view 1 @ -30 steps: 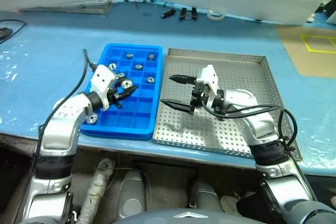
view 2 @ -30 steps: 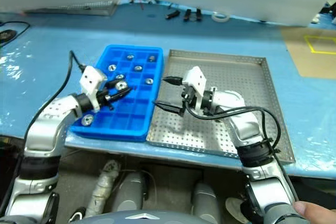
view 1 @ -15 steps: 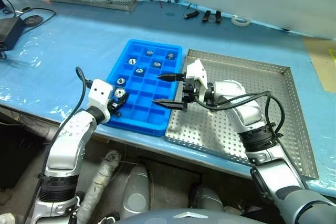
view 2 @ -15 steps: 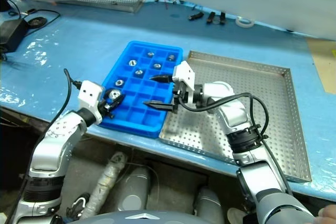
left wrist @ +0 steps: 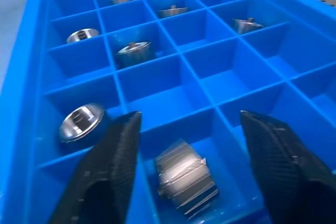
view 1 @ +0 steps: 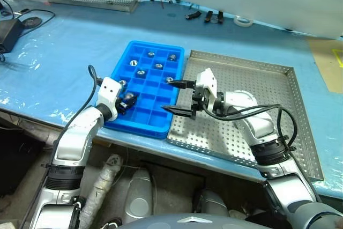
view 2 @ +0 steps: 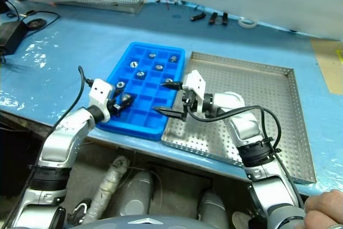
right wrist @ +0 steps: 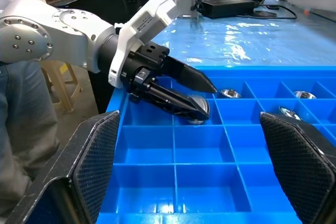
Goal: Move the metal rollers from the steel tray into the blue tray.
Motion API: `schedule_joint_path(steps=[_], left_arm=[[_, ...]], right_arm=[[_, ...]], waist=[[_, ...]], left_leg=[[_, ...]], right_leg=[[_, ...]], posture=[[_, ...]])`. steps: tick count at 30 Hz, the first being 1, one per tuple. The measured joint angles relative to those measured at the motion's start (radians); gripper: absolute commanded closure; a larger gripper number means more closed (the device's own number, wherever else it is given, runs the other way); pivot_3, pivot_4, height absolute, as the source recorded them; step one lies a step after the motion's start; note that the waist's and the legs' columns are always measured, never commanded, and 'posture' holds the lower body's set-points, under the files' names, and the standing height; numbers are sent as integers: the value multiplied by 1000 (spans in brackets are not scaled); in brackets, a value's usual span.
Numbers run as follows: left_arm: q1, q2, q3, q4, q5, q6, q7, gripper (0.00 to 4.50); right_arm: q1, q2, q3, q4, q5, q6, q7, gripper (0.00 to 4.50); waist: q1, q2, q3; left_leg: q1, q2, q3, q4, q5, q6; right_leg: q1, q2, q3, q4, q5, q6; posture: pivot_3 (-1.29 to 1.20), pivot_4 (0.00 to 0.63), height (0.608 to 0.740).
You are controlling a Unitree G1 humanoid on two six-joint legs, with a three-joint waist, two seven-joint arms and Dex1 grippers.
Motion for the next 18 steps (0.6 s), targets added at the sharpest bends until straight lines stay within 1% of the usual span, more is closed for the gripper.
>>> schedule_joint_path(steps=[5, 9, 11, 14, 18], left_arm=[[-66, -2, -23, 17, -6, -14, -26, 469], [-131, -20, -28, 46, -50, -21, -77, 469], [-177, -35, -51, 70, -68, -26, -116, 469], [-248, -47, -100, 151, -67, -65, -179, 469], [-365, -95, -165, 308, -54, -130, -253, 469]], right_arm=[[13, -17, -23, -46, 2, 18, -27, 0], [39, -37, -46, -89, 2, 48, -64, 0], [53, -50, -71, -114, 3, 66, -91, 0], [93, -77, -114, -174, 6, 100, -134, 0], [177, -108, -174, -274, 18, 154, -200, 0]], waist=[[-15, 0, 0], [-29, 0, 0], [-36, 0, 0], [-56, 0, 0], [-89, 0, 0]], left_leg=[[0, 0, 0, 2, 0, 0], [-1, -1, 0, 4, 1, 0], [-2, -2, 0, 7, 1, -1], [-1, -2, 1, 8, 1, -1], [0, -1, 1, 9, 1, -1]], right_leg=[[0, -1, 0, 2, 0, 0], [0, -1, 0, 3, 0, 0], [0, -1, 1, 4, 0, 0], [1, -1, 1, 4, 0, 0], [2, 0, 2, 4, 0, 1]], posture=[[203, 150, 740], [120, 150, 740], [73, 150, 740], [-13, 150, 740], [-109, 150, 740]])
